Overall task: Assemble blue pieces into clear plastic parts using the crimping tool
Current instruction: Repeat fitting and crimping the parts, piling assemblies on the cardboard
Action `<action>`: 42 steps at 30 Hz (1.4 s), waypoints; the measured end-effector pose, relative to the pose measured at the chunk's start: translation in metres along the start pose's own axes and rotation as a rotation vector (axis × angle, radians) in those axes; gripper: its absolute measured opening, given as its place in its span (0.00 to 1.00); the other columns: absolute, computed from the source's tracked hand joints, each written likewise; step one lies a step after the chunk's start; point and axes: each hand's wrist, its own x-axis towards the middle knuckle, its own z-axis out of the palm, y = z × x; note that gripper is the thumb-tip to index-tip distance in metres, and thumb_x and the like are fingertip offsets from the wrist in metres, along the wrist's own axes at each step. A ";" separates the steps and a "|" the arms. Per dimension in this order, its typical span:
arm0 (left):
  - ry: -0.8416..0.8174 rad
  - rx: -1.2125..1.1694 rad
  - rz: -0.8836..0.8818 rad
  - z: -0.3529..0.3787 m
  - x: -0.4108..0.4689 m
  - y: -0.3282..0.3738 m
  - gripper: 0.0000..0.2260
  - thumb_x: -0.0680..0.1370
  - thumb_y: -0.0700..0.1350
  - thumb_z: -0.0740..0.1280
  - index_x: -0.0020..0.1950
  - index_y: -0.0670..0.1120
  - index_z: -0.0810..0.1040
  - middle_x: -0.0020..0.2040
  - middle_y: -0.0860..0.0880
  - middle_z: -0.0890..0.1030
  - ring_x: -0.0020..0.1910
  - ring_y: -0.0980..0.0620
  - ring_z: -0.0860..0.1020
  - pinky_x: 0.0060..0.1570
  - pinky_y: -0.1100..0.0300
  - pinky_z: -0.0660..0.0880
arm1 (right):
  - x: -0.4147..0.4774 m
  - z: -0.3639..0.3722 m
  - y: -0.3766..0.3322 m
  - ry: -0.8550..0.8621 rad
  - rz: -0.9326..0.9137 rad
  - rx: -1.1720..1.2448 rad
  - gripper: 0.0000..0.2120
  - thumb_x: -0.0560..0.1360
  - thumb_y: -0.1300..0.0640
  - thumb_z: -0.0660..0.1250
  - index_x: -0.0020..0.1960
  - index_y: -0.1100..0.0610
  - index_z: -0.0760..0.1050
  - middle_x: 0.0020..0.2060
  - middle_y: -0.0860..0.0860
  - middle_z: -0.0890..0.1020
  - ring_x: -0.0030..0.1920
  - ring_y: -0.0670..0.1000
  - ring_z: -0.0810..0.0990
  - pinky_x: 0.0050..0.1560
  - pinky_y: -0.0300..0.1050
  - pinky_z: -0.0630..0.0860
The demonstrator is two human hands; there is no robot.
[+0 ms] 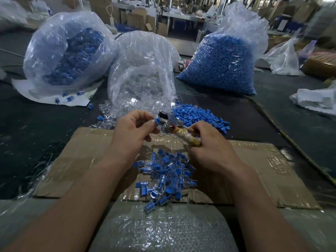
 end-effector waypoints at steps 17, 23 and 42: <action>0.005 0.108 0.065 0.004 -0.002 0.000 0.10 0.76 0.32 0.62 0.40 0.46 0.73 0.36 0.48 0.78 0.30 0.64 0.77 0.29 0.71 0.73 | -0.002 -0.003 -0.006 -0.028 -0.007 0.015 0.12 0.68 0.58 0.67 0.46 0.46 0.67 0.39 0.44 0.72 0.41 0.46 0.71 0.40 0.44 0.67; 0.020 0.121 0.076 0.004 -0.004 0.001 0.10 0.76 0.33 0.61 0.40 0.47 0.72 0.36 0.48 0.77 0.29 0.64 0.76 0.30 0.71 0.73 | -0.002 -0.002 -0.010 -0.015 0.021 0.041 0.12 0.67 0.60 0.66 0.42 0.45 0.67 0.36 0.42 0.72 0.38 0.42 0.70 0.35 0.41 0.65; 0.088 0.169 0.047 0.003 -0.003 -0.002 0.11 0.77 0.33 0.61 0.40 0.49 0.72 0.37 0.50 0.76 0.30 0.65 0.75 0.31 0.71 0.74 | 0.000 0.003 -0.007 0.013 0.014 0.007 0.14 0.69 0.59 0.68 0.53 0.49 0.75 0.44 0.45 0.75 0.44 0.46 0.72 0.40 0.42 0.69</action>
